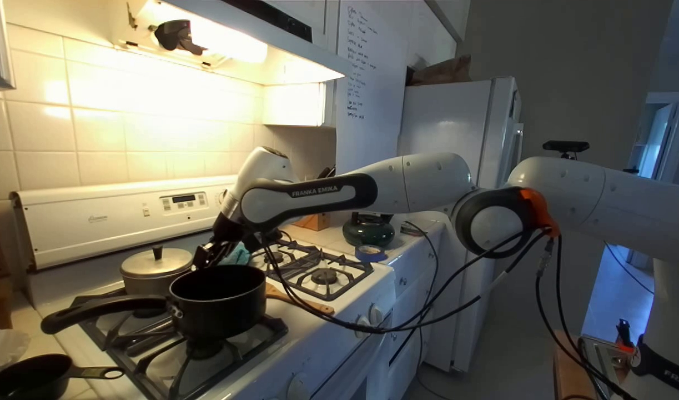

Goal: Move the pot slightly to the left

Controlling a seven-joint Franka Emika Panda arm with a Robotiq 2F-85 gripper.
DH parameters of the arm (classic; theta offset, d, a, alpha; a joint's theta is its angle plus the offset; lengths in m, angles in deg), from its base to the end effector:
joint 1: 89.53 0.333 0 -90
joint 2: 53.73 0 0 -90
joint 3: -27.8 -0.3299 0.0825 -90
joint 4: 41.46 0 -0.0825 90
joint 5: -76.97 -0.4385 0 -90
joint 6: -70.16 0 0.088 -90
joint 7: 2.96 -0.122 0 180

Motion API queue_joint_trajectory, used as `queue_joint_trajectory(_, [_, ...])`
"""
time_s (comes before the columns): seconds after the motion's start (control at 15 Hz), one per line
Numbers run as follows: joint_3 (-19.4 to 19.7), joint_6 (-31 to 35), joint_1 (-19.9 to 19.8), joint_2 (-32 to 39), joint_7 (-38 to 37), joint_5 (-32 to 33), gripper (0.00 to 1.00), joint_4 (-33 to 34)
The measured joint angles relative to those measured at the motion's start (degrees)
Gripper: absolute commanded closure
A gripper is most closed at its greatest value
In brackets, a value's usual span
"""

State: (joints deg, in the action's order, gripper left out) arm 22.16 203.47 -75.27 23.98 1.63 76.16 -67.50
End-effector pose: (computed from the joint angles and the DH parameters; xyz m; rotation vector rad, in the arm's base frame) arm 0.8863 0.2552 0.2372 -2.8571 -0.4575 -0.7462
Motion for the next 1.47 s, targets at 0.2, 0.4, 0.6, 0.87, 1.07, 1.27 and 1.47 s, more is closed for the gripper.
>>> queue_joint_trajectory(0.2, [-0.4,0.0,0.1,0.0,-1.6,-0.1,0.93,0.0])
queue_joint_trajectory(0.4, [-0.4,0.0,0.0,-0.1,-2.6,-0.2,0.96,0.0])
queue_joint_trajectory(0.6, [-0.4,0.0,-0.1,0.0,-3.4,-0.3,0.99,0.0])
queue_joint_trajectory(0.87, [-0.4,0.0,-0.2,0.0,-3.9,-0.3,0.99,0.0])
queue_joint_trajectory(1.07, [-0.4,0.0,-0.2,-0.2,-4.3,-0.3,0.74,0.1])
queue_joint_trajectory(1.27, [-0.4,0.1,-0.2,-0.5,-4.3,-0.3,0.74,0.1])
queue_joint_trajectory(1.47, [-1.0,0.5,-0.3,-1.0,-4.1,-0.3,0.74,0.2])
